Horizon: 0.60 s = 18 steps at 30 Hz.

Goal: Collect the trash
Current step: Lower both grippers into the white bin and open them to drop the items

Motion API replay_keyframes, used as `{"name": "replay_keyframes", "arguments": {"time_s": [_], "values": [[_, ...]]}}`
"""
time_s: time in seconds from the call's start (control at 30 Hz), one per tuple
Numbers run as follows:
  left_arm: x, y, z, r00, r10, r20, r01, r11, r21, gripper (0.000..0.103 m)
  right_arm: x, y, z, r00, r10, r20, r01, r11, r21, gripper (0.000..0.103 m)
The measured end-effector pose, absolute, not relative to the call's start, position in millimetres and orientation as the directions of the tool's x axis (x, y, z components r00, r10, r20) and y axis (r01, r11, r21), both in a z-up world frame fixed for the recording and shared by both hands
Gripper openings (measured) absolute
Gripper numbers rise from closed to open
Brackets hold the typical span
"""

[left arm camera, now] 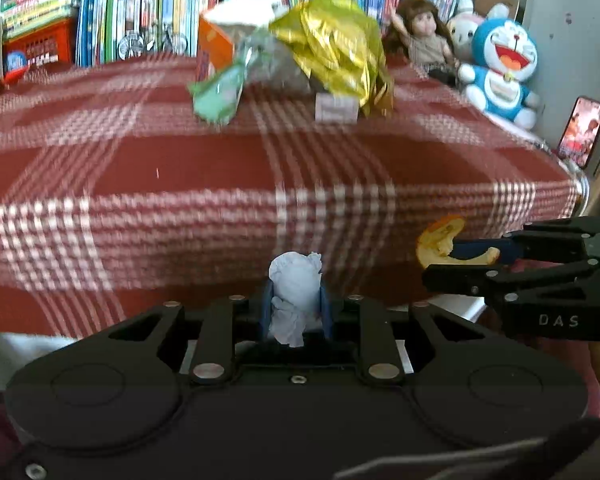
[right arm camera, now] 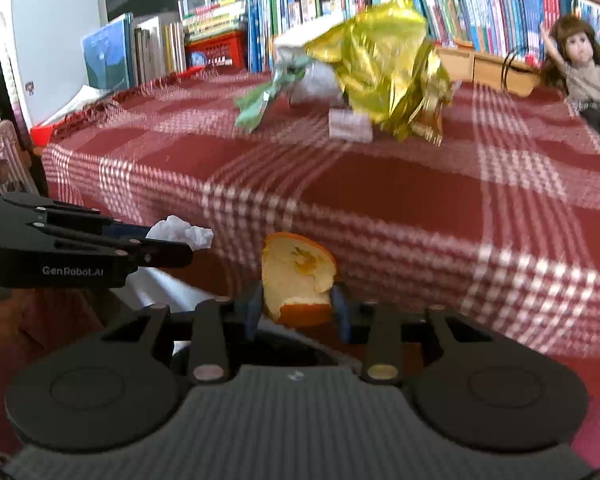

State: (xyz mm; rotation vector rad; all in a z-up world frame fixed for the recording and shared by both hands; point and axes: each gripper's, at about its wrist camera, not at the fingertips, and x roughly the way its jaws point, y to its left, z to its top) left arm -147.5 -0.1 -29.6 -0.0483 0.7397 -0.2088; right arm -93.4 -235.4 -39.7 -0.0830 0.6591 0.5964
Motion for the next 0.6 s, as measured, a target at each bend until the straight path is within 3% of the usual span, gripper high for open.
{"name": "replay_keyframes", "arguments": {"time_s": [0.6], "values": [[-140,-8,-109,0.525,-0.171,-0.834,0.123,0.985,-0.124,0.023,-91,-226,-120,0.458,0.448,-0.768,-0.506,0.841,0.188,0.043]]}}
